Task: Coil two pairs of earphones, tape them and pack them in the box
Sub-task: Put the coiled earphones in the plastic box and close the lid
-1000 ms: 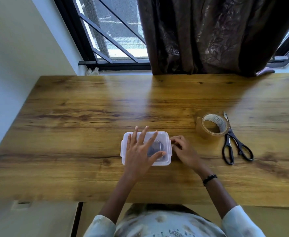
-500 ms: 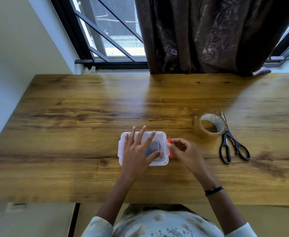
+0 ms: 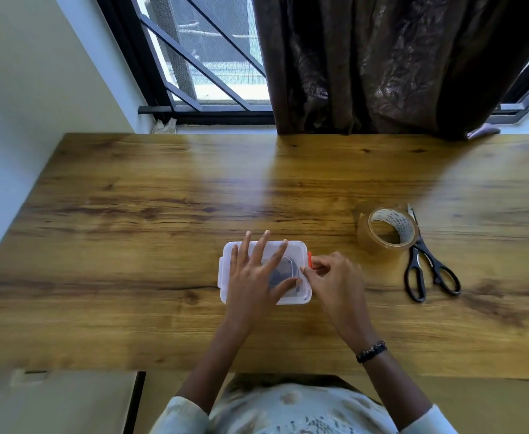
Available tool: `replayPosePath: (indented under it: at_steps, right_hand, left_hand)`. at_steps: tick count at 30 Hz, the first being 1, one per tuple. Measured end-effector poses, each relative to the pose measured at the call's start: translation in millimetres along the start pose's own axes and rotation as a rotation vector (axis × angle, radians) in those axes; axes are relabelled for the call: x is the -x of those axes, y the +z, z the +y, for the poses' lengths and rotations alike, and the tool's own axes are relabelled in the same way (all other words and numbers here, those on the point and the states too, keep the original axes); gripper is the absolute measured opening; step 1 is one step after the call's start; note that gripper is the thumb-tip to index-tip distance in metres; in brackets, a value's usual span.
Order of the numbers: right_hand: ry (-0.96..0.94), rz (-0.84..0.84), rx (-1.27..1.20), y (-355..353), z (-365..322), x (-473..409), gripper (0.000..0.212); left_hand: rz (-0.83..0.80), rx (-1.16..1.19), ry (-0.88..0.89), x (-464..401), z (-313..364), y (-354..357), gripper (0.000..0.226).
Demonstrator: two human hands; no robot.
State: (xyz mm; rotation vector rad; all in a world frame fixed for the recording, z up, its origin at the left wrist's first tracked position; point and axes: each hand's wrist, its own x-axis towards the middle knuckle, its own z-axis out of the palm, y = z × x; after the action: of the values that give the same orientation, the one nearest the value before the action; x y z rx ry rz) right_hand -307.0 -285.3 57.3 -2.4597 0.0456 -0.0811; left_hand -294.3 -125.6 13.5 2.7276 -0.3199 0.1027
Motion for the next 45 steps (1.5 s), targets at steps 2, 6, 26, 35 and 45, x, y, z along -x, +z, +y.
replayPosePath:
  at_steps: [2,6,26,35,45]
  right_hand:
    - [0.028,-0.012,0.044,0.4,-0.4,0.5,0.027]
    - [-0.151,-0.023,0.133,6.9,-13.4,3.4,0.059]
    - [-0.344,-0.354,0.1,31.5,-20.4,4.6,0.075]
    - [-0.338,-0.377,0.087,31.1,-20.7,4.4,0.075]
    - [-0.35,-0.365,0.072,31.6,-19.6,5.0,0.074]
  left_hand:
    - [-0.012,-0.004,0.003,-0.4,0.6,-0.7,0.071]
    - [0.143,0.254,-0.103,5.6,1.5,-13.6,0.062]
    - [0.066,1.432,-0.96,35.1,-61.7,-50.9,0.026]
    - [0.27,0.722,-0.623,38.6,-39.1,-54.0,0.041]
    - [0.349,0.364,-0.515,33.1,-17.0,-50.9,0.02]
